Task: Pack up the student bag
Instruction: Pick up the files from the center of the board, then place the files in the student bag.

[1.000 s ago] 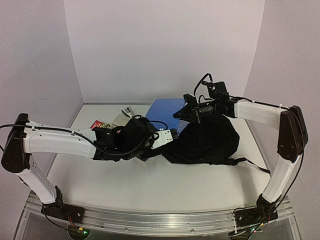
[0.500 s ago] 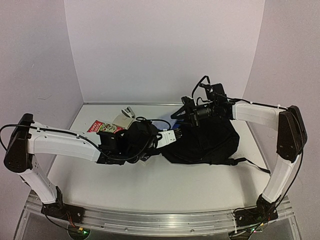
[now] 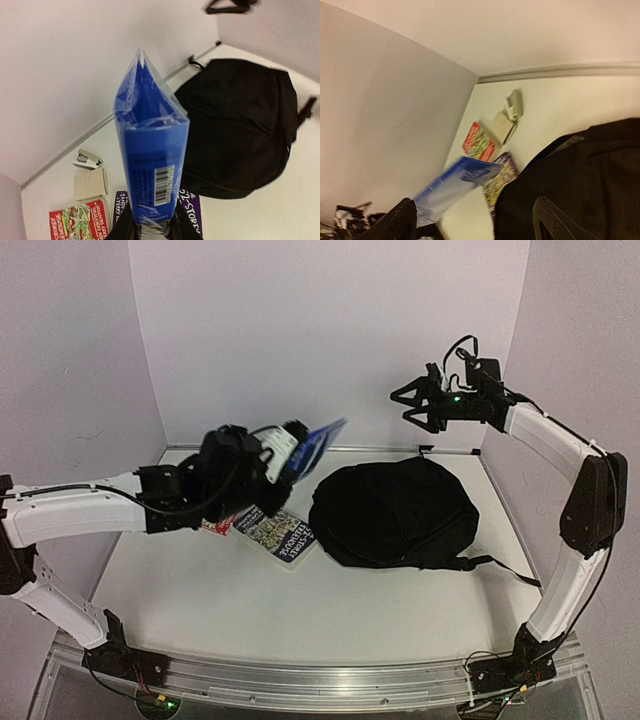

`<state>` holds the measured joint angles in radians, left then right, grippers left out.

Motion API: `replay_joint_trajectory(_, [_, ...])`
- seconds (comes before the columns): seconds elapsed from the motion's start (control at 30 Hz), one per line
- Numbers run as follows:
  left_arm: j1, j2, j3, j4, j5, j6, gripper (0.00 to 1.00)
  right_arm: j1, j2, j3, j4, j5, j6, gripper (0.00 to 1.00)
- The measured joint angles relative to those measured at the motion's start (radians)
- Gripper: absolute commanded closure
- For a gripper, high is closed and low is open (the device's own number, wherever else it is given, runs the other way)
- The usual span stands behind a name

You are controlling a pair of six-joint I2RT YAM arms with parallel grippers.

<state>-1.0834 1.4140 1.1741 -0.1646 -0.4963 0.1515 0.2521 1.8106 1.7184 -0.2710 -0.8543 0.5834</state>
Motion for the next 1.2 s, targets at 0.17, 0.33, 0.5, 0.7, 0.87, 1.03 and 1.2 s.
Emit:
replay_joint_trajectory(0.17, [0.282,-0.118,0.016,-0.093,0.124,-0.356,1.0,0.035,-0.018,0.01,-0.128,0.134,-0.192,0.25])
replay_joint_trajectory(0.33, [0.439,-0.139,0.039,-0.184,0.227,-0.628,1.0,0.158,0.018,0.02,-0.278,0.278,-0.356,0.26])
replay_joint_trajectory(0.5, [0.549,-0.132,0.001,-0.211,0.371,-0.807,1.0,0.325,0.077,0.051,-0.365,0.408,-0.479,0.2])
replay_joint_trajectory(0.7, [0.604,-0.132,-0.089,-0.211,0.468,-0.918,1.0,0.468,0.173,0.117,-0.444,0.504,-0.57,0.22])
replay_joint_trajectory(0.87, [0.602,-0.132,-0.132,-0.198,0.52,-0.96,1.0,0.517,0.27,0.16,-0.47,0.559,-0.599,0.29])
replay_joint_trajectory(1.03, [0.602,-0.148,-0.167,-0.176,0.539,-0.985,1.0,0.532,0.348,0.202,-0.493,0.604,-0.61,0.52])
replay_joint_trajectory(1.2, [0.602,-0.187,-0.192,-0.168,0.55,-0.994,1.0,0.532,0.361,0.224,-0.514,0.653,-0.609,0.82])
